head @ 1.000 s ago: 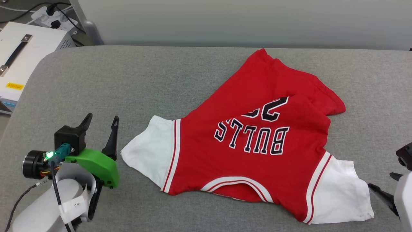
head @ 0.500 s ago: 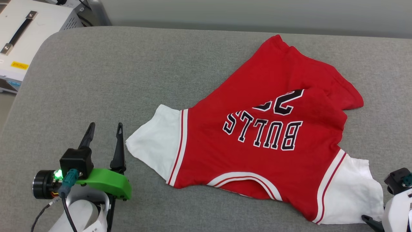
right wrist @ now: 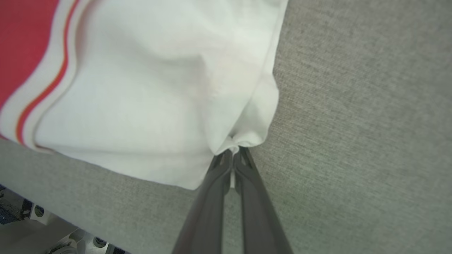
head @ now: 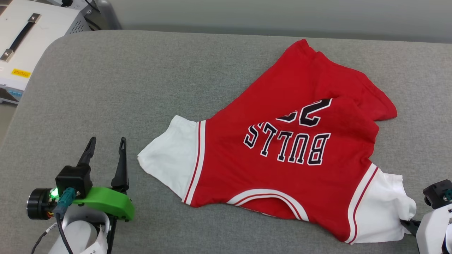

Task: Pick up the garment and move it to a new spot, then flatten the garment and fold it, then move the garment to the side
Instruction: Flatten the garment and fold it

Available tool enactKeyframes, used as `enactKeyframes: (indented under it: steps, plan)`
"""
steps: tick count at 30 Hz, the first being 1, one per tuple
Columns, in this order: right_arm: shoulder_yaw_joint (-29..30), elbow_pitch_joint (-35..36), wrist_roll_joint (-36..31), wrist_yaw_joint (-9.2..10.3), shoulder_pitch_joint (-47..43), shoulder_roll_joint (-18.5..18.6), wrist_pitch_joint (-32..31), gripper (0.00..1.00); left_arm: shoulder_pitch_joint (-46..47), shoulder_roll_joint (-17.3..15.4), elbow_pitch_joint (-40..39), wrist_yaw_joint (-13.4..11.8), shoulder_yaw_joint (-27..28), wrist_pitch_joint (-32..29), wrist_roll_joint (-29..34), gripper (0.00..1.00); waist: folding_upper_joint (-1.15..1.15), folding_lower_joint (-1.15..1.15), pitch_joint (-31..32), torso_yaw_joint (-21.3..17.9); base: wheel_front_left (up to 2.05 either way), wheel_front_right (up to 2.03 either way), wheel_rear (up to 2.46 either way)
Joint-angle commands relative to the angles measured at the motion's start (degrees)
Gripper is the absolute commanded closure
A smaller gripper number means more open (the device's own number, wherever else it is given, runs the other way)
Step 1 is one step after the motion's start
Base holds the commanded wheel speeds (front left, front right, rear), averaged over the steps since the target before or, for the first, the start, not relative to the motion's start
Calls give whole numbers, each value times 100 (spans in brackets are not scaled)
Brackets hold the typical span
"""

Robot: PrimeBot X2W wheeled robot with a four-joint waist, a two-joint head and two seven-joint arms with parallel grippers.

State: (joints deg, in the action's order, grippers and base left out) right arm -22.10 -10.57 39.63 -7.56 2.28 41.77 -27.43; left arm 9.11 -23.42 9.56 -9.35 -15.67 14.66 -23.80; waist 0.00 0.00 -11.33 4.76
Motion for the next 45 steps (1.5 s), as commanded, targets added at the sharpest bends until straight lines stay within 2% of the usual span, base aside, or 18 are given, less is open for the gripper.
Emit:
enactKeyframes:
  steps: [1,6,12,16,21,27,31,38,45]
  plan:
    - [-59,-58,28,8,45,-155,98,100,-23,-53,31,85,62,33,65,0,0,0,80,-53,0,0,0]
    - [341,288,-45,8,46,-95,365,100,359,-372,266,440,48,-70,168,0,0,0,202,-132,0,0,0]
    - [894,794,-270,8,-252,-161,351,100,971,-794,431,924,-203,-748,264,0,0,0,251,-218,0,0,0]
    - [1169,1071,-408,8,-434,-262,257,100,1368,-989,504,1319,-374,-1529,88,0,0,0,239,-277,0,0,0]
    - [1334,1344,-516,8,-575,-409,115,100,1762,-1222,549,1624,-761,-3143,-561,0,0,0,221,-326,0,0,0]
    - [1370,1489,-590,8,-582,-527,29,100,2163,-1528,441,1680,-1431,-4726,-1355,0,0,0,157,-361,0,0,0]
    - [1329,1535,-606,8,-497,-555,16,100,2381,-1657,404,1682,-1839,-5277,-1752,0,0,0,44,-404,0,0,0]
    - [1240,1520,-580,8,-286,-543,45,100,2663,-1622,676,1683,-2413,-5638,-2164,0,0,0,-215,-487,0,0,0]
    - [1090,1472,-552,8,-61,-533,104,100,2795,-1586,1427,1684,-2859,-5591,-2221,0,0,0,-429,-598,0,0,0]
